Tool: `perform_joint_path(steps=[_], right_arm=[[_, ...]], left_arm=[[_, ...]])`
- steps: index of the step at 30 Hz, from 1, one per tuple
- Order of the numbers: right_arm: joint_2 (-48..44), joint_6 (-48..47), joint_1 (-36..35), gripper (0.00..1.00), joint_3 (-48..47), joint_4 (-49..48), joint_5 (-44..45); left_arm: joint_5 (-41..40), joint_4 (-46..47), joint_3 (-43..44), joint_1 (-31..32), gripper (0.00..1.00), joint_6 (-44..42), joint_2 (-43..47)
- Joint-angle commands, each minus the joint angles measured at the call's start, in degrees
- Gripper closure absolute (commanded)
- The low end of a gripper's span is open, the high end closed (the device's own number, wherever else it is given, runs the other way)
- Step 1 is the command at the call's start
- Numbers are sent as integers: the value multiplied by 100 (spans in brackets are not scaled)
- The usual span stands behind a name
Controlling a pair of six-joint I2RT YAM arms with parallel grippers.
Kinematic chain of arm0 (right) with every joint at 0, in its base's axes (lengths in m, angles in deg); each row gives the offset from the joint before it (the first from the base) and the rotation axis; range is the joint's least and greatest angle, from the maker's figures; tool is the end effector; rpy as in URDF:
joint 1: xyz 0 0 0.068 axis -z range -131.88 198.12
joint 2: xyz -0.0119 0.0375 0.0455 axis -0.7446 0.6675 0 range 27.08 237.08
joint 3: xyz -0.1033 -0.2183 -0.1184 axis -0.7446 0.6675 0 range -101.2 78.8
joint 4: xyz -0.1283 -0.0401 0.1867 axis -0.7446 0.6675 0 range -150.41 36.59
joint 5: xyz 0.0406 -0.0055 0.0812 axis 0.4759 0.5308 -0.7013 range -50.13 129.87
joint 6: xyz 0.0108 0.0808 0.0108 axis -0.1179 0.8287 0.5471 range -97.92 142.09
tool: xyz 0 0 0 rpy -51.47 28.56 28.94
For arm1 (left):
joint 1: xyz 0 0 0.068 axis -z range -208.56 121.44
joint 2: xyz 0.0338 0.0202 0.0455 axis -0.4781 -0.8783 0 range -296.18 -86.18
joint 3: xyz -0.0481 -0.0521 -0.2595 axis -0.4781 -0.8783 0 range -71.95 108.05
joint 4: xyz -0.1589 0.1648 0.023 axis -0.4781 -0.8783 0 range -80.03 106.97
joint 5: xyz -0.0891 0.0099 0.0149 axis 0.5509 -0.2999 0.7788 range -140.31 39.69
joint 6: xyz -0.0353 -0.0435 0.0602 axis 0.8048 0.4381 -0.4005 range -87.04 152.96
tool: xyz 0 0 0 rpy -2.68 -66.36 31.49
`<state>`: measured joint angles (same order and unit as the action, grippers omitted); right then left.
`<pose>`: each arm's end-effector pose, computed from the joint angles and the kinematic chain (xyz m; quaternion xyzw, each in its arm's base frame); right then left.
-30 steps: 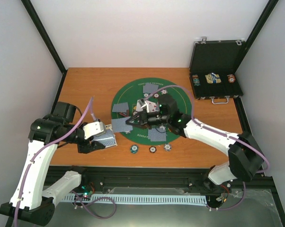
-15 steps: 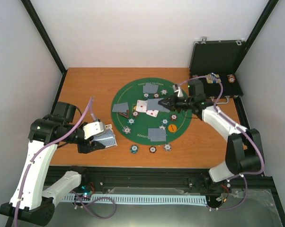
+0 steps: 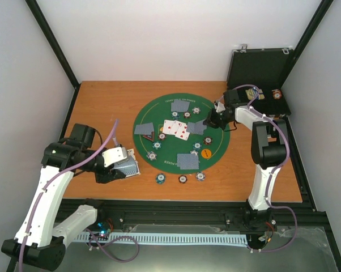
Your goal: Distribute texas hold em gaming equipment
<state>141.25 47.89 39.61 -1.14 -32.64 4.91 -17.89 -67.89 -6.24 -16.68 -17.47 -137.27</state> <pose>0.3867 0.0993 0.1644 0.0673 0.9259 0.3465 0.1345 0.0814 -0.0563 0.3007 0.5304 0.7848 -0.2053 0.2463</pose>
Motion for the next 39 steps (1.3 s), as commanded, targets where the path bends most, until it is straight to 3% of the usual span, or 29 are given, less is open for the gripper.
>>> perform_joint_path(steps=[1, 5, 10, 15, 26, 36, 39], right_arm=[[332, -382, 113, 97, -375, 460, 556], [517, -392, 148, 93, -493, 506, 607], [577, -418, 147, 59, -614, 723, 884], [195, -361, 145, 39, -501, 802, 1240], [-1117, -78, 97, 27, 244, 555, 1378], [-1907, -96, 60, 26, 740, 608, 1366], [-2088, -110, 60, 25, 822, 645, 1372]], left_arm=[[-426, 556, -355, -1, 88, 62, 8], [-752, 922, -823, -54, 88, -89, -98], [-727, 1359, -1194, -925, 88, -626, -446], [-851, 1682, -1481, -1945, 88, -1393, -914], [-889, 2787, -2228, -3420, 88, -2245, -1700], [-1017, 3795, -2914, -3446, 81, -2252, -2387], [-1132, 3924, -2948, -3447, 71, -2173, -2571]])
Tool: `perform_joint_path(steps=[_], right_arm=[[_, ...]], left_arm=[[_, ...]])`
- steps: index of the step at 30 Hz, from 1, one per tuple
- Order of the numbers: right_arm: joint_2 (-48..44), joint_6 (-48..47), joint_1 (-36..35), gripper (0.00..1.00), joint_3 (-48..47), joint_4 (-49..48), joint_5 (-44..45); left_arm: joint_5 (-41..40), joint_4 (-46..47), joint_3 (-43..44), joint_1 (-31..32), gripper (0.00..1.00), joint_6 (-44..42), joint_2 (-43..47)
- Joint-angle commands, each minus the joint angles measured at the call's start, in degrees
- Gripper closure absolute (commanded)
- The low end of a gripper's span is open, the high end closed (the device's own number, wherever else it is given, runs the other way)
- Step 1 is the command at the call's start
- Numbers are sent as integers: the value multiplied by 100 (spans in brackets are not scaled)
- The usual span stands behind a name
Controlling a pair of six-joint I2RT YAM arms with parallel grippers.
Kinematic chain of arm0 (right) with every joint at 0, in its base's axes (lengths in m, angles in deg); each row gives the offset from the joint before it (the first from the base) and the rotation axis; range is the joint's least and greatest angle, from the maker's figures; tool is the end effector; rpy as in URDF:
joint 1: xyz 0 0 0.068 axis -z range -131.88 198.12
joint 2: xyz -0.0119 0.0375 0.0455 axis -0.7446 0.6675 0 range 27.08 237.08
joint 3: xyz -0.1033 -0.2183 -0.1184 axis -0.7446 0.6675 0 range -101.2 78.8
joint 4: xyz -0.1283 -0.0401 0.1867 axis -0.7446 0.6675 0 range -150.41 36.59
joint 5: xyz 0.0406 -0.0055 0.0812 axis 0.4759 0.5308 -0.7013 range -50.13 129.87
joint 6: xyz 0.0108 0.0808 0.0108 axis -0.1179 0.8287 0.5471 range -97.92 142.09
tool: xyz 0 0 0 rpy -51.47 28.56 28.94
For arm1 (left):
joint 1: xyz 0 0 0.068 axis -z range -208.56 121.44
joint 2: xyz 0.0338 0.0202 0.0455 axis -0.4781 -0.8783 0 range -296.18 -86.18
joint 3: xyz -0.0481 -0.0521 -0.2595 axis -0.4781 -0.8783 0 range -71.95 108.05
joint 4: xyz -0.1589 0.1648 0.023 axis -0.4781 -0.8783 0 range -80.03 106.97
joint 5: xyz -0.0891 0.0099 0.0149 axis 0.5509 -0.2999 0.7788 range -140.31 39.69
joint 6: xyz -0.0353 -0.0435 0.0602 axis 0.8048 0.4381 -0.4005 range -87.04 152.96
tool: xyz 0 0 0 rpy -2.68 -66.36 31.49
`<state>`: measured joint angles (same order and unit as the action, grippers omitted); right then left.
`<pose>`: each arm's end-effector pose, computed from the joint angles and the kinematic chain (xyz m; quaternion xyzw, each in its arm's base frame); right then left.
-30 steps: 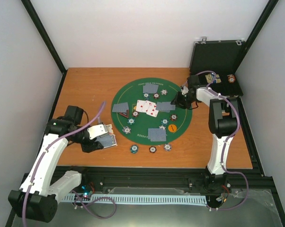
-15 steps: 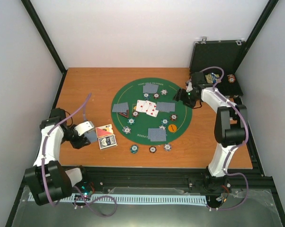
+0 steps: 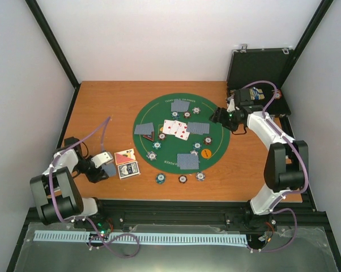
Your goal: Distribute texas hold em gaming equipment
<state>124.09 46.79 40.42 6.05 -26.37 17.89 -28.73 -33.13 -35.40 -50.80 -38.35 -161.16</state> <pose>0.3360 0.0725 0.2201 0.0881 0.9417 0.2509 0.2063 0.1571 0.0358 0.1399 0.4101 0.8925 -0.1191 0.1450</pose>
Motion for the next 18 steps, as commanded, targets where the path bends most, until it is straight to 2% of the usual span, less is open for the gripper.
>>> perform_joint_path(steps=[1, 2, 5, 8, 9, 14, 18], right_arm=[[-416, -9, -21, 25, 129, 34, 71], [-455, -18, -21, 23, 169, 42, 64], [-570, -57, -21, 18, 266, 62, 81], [-653, -105, -20, 13, 322, 103, 138], [-676, -119, -21, 11, 323, 129, 159], [-832, -116, -12, 6, 286, 215, 258], [-966, -101, -12, 0, 165, 286, 486]], left_arm=[[-53, 449, -50, -35, 61, -93, -187], [-42, 438, -65, -35, 50, -101, -168], [18, 281, -59, -35, 23, -141, -40], [41, -105, 63, -35, 4, -218, 52], [24, -231, 108, -35, 1, -258, 64], [-111, -761, 279, -35, 0, -392, 327], [179, -1452, 786, -35, 0, -381, 572]])
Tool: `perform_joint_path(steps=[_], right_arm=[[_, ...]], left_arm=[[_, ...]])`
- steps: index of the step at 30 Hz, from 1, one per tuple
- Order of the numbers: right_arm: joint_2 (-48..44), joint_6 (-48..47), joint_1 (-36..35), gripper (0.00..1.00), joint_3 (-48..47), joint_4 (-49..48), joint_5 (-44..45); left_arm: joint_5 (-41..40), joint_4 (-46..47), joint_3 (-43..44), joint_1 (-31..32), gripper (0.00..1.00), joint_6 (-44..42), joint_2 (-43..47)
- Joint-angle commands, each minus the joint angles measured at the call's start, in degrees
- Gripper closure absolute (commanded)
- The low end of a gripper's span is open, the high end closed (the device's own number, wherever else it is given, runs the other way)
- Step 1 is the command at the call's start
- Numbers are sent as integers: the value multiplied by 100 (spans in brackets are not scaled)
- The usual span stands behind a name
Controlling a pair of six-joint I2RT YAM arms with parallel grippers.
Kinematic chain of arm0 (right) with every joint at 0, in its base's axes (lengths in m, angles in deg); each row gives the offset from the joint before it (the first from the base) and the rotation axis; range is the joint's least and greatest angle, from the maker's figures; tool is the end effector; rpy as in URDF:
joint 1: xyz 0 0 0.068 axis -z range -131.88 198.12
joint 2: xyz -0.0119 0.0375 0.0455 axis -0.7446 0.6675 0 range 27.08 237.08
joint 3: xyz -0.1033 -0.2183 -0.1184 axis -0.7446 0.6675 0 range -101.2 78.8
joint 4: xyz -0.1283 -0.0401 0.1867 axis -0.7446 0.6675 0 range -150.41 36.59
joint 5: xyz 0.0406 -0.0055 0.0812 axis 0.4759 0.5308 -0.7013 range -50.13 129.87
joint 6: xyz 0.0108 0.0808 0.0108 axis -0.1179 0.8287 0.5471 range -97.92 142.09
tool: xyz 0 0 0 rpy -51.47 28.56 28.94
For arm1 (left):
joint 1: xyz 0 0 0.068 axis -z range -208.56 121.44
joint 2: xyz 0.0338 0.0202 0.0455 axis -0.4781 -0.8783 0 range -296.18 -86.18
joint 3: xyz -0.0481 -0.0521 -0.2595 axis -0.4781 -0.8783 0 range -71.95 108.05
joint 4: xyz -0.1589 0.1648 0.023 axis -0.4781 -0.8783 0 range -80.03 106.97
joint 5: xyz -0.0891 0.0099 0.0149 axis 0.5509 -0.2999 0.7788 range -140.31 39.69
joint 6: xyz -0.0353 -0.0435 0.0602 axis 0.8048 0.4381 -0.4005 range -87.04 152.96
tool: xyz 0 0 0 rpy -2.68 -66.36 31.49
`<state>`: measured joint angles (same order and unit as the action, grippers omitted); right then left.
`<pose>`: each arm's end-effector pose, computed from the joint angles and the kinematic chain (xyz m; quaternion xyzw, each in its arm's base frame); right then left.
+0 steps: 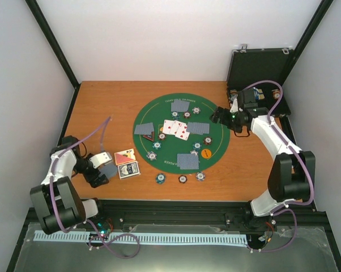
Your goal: Distribute texas hold em gaming equipment
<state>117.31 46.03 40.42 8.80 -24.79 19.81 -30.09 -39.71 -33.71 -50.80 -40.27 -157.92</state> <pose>0.3131 0.0671 0.2399 0.0823 0.9391 0.2390 0.2328 0.1457 0.0329 0.1528 0.4235 0.8887 -0.1193 0.1288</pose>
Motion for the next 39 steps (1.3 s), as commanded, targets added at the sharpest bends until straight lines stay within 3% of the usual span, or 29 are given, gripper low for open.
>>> perform_joint_path(steps=[1, 5, 7, 11, 13, 15, 18, 21, 28, 31, 34, 35, 39], right_arm=[[-331, -29, -12, 0, -134, 143, 425], [-463, 56, -4, 0, -153, 155, 1468], [-599, 214, -4, 0, -43, 23, 2126], [-1415, 287, -12, 0, 1106, -1348, 3607], [-1950, 212, -16, 0, 1805, -2183, 4268], [-2215, 20, -20, 0, 2351, -2893, 4728], [-2109, -43, -12, 0, 2586, -3156, 5463], [-1906, -214, -12, 0, 2822, -3667, 5826], [-1202, -1305, 31, 0, 3811, -6179, 5870], [-825, -2110, 87, 0, 3916, -6981, 5383], [-701, -2164, 253, 0, 3799, -6838, 4848], [-722, -2261, 260, 0, 4005, -7166, 4698], [-845, -2254, 263, 0, 4847, -8290, 4534]], left_arm=[[463, -1012, 857, -35, 0, -120, 256], [1589, -1399, 1962, -35, 0, 829, 170], [2132, -959, 2290, -35, 0, 1976, 161], [2950, 871, 2136, -22, 0, 4422, 453], [2762, 2290, 1608, 112, 0, 5720, 813], [2173, 3690, 890, 335, 0, 6384, 1045], [1150, 5299, -82, 850, 0, 6816, 1144], [634, 6935, -802, 1034, 0, 7277, 785], [-28, 9792, -1565, 1472, 0, 7274, -590], [-250, 10302, -1616, 1562, 0, 7288, -888], [-603, 11181, -1927, 1780, 0, 7196, -1345], [-752, 11647, -2030, 1811, 0, 7240, -1501], [-1309, 11961, -2325, 1846, 0, 7428, -1401]])
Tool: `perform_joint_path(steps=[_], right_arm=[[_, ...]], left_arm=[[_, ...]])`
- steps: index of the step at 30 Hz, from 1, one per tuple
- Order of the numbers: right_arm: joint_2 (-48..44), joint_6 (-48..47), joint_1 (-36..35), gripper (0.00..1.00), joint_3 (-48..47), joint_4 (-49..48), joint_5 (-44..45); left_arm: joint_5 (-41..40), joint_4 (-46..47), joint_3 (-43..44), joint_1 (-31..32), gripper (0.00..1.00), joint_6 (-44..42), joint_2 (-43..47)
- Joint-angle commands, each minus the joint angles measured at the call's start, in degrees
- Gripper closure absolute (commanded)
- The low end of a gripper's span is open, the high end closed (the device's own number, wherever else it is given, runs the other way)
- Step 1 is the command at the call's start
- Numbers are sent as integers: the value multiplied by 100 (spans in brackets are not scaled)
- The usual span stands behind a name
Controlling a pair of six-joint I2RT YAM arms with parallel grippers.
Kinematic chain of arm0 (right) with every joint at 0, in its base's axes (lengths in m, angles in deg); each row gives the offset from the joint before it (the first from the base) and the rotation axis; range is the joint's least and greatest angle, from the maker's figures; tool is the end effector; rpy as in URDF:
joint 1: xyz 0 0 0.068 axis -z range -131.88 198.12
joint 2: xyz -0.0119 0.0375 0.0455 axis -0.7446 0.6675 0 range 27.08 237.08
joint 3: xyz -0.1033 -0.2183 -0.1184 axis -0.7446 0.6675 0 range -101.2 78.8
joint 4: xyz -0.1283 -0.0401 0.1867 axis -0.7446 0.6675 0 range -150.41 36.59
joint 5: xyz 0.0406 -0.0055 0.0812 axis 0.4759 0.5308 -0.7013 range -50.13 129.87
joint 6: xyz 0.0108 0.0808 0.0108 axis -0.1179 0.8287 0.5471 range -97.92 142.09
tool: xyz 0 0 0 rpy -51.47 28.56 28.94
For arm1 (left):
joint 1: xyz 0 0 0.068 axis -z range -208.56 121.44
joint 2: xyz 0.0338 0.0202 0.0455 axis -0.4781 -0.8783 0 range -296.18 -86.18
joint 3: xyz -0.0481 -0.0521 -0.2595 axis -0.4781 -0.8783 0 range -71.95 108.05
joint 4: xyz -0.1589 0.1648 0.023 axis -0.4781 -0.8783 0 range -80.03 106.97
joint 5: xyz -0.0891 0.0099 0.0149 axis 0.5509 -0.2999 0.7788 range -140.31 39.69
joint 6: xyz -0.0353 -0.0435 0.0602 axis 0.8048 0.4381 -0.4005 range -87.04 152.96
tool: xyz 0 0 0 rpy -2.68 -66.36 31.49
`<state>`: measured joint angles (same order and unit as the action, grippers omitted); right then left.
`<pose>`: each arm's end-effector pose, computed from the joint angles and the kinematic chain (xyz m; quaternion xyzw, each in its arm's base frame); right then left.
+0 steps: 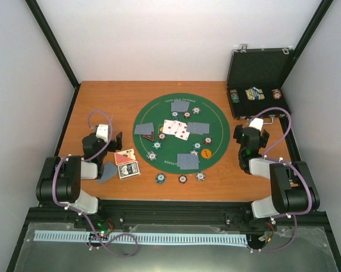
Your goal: Distribute texas hold em gaming equipment
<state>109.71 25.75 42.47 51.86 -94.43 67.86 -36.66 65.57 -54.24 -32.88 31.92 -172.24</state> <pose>0.2847 -0.0056 0.1802 0.1219 0.8051 -0.1552 0.5593 0.2714 0.0036 0.1502 0.0452 0.8138 -0.0704 0.5752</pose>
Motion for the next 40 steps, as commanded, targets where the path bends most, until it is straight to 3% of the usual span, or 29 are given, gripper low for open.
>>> perform_joint_path(steps=[1, 4, 7, 11, 12, 13, 14, 17, 18, 40], right_arm=[[29, -275, 63, 0, 619, -1611, -274], [325, -361, 79, 0, 589, -1863, -519], [378, -321, 211, 0, 476, -1665, -797], [361, -347, 258, 0, 489, -1644, -947], [327, -545, 264, 0, 722, -2060, -1368], [473, -920, 253, 0, 1214, -3139, -1980], [537, -1093, 93, 0, 1537, -3805, -1975], [524, -762, 224, 0, 1117, -2903, -1760], [481, -572, 487, 0, 872, -2359, -2203], [459, -589, 521, 0, 879, -2385, -2285]], left_arm=[[-698, 1554, -347, 52, 0, 226, 53], [-1075, 1392, -222, 49, 0, 392, 25], [-1308, 464, 365, 58, 0, 478, -129], [-1374, 304, 444, 186, 0, 350, -122], [-1369, 304, 437, 181, 0, 354, -125], [-1369, 312, 428, 185, 0, 356, -112], [-1368, 316, 428, 186, 0, 356, -120], [-1370, 304, 433, 181, 0, 356, -112], [-1369, 295, 441, 185, 0, 357, -115], [-1366, 276, 449, 181, 0, 359, -109]])
